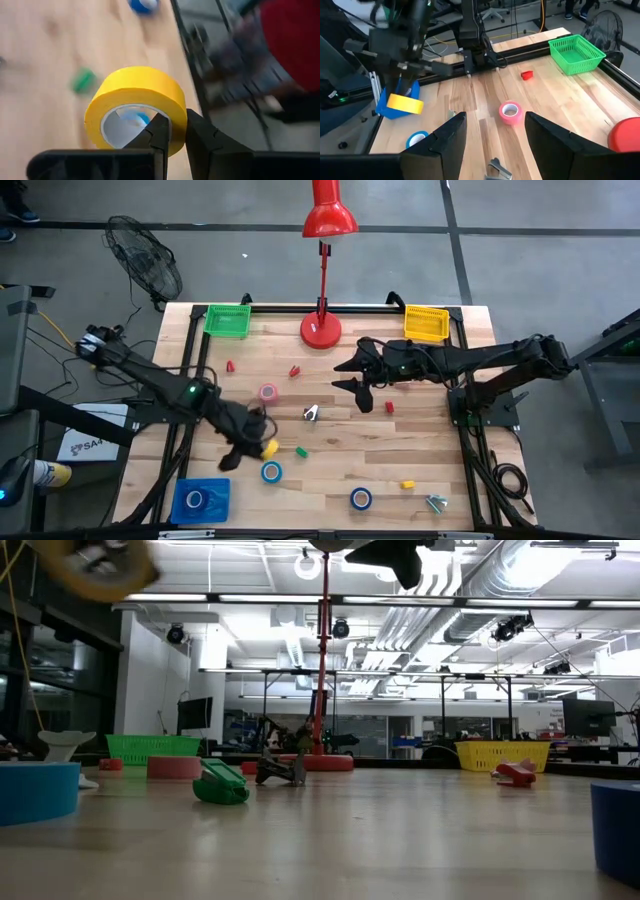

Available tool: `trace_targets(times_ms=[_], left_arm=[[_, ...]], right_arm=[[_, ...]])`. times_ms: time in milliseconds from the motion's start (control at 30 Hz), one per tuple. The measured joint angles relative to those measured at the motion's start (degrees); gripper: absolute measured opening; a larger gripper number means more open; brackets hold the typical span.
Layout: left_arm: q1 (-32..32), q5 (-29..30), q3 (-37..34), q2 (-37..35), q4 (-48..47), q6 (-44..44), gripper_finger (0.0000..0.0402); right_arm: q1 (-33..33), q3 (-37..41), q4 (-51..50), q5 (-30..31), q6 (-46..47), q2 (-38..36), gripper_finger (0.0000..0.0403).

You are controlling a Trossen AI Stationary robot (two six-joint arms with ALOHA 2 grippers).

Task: Pick and place Stapler, Stapler remover, tape
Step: Put the yellow tape into the blue basket

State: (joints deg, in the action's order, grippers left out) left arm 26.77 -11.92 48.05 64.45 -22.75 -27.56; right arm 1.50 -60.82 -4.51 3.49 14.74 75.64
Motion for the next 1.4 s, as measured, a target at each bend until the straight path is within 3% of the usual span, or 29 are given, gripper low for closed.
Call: trace_targets(times_ms=[333, 567, 900, 1033, 1233, 1400], left_arm=[[13.5, -5.0, 0.0, 0.2, -7.1, -19.0, 0.0033], [20.9, 1.5, 0.0, 0.9, -7.3, -42.3, 0.0033], [27.6, 8.7, 0.0, 6.5, -5.9, -66.4, 0.0034], [29.0, 10.2, 0.0, 9.7, -3.6, -71.8, 0.0047], [29.6, 9.8, 0.0, 13.7, -2.9, -73.3, 0.0038], [30.4, 6.4, 0.0, 16.3, -3.2, -73.5, 0.0038]], right_arm=[[0.0, 0.0, -0.1, 1.0, 0.4, 0.0, 0.0193], [0.0, 0.0, -0.1, 1.1, 1.7, 0.0, 0.0193], [0.0, 0.0, -0.1, 3.3, 3.2, 0.0, 0.0193], [0.0, 0.0, -0.1, 3.2, 3.2, 0.0, 0.0193], [0.0, 0.0, -0.1, 3.2, 3.2, 0.0, 0.0193], [0.0, 0.0, -0.1, 2.6, 3.2, 0.0, 0.0193]])
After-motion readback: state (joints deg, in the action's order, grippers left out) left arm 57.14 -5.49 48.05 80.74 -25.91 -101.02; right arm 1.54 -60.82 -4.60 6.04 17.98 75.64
